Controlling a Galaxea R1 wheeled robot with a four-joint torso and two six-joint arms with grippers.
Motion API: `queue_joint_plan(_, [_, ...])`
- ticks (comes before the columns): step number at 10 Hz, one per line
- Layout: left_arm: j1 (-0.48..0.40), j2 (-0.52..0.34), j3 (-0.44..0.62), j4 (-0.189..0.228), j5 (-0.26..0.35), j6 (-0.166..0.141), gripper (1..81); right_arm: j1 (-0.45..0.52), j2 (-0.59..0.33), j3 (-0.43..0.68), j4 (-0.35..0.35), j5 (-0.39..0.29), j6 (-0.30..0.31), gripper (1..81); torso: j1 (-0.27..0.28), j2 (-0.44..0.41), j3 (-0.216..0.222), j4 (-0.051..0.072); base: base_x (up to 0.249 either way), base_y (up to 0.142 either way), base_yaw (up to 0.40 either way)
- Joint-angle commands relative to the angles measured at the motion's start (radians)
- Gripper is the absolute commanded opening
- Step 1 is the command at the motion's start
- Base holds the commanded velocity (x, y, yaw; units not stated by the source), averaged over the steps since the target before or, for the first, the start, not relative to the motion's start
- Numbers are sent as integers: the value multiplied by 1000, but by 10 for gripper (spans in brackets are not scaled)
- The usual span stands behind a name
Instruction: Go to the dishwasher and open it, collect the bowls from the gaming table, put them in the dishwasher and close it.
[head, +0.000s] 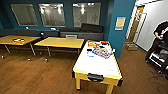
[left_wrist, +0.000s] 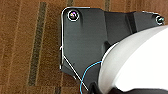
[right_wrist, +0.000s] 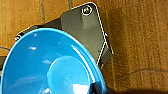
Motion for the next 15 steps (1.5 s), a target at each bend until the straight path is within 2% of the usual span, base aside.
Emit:
queue_joint_plan(1, [-34, -20, -4, 0, 41, 4, 10, 23, -32, -2, -17, -59, -4, 10, 0, 0, 0, 0, 0, 0, 0])
queue_joint_plan(11, [-32, -22, -4, 1, 41, 4, 10, 25, -31, -2, -17, -59, -4, 10, 0, 0, 0, 0, 0, 0, 0])
queue_joint_plan(15, [-34, -18, -4, 5, 42, 4, 10, 25, -29, 1, -17, -59, -4, 10, 0, 0, 0, 0, 0, 0, -321])
